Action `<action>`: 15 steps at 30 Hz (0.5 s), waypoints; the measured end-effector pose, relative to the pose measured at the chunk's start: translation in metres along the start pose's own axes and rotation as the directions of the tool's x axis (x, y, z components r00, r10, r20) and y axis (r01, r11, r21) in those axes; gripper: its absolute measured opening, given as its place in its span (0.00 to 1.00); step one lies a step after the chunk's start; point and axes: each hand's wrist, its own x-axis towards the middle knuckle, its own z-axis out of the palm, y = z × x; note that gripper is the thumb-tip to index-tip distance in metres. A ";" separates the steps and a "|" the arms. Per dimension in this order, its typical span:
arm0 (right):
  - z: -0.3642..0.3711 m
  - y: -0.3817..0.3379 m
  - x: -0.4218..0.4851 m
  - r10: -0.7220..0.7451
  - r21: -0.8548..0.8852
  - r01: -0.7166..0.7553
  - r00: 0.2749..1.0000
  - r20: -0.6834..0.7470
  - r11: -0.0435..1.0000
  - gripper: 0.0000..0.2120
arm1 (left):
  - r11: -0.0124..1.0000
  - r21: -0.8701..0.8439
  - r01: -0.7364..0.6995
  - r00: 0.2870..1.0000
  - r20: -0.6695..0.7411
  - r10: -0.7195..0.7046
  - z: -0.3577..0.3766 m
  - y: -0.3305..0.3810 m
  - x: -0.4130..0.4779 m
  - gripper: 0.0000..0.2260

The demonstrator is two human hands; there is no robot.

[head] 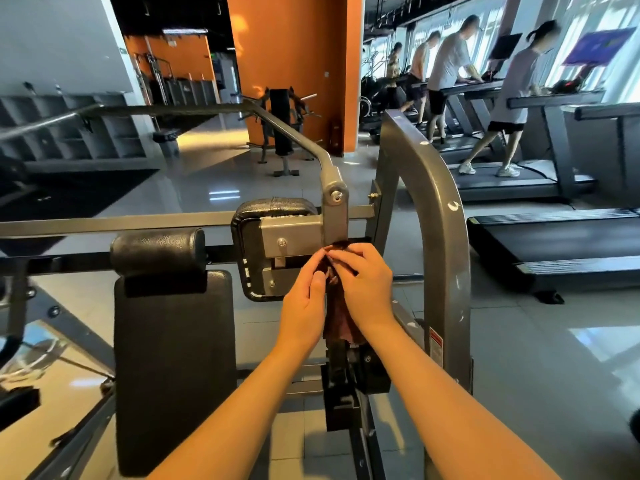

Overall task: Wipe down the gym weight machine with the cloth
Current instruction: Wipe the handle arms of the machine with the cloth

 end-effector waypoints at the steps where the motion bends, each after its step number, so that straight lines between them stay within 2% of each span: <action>1: 0.000 -0.005 0.003 -0.023 0.014 0.023 1.000 -0.004 1.000 0.09 | 1.000 0.001 0.000 1.000 -0.003 0.000 -0.001 0.000 0.001 0.17; 4: 0.002 -0.014 0.011 -0.159 -0.014 0.159 0.987 0.014 0.987 0.13 | 1.000 0.024 -0.013 1.000 -0.006 0.013 -0.004 0.000 0.003 0.18; 7: 0.004 -0.001 0.011 -0.212 -0.113 0.217 0.976 0.056 0.970 0.15 | 1.000 0.006 -0.001 1.000 0.016 0.001 -0.005 -0.004 0.004 0.18; 9: 0.005 0.013 0.000 -0.151 -0.099 0.157 0.986 0.070 0.983 0.14 | 1.000 0.006 0.010 0.999 0.032 -0.010 -0.004 -0.011 0.003 0.17; 11: 0.001 0.022 -0.017 0.004 -0.026 -0.001 0.994 0.108 1.000 0.13 | 1.000 0.030 0.008 0.999 0.052 -0.010 -0.001 -0.020 0.000 0.15; 13: -0.007 0.029 -0.027 0.139 -0.023 -0.137 0.976 0.170 0.990 0.11 | 0.998 0.065 0.023 0.997 0.071 -0.027 0.001 -0.025 -0.004 0.15; 15: -0.013 0.028 -0.026 0.170 -0.050 -0.163 0.967 0.190 0.985 0.10 | 0.997 0.057 0.057 0.996 0.061 -0.060 0.002 -0.026 -0.008 0.15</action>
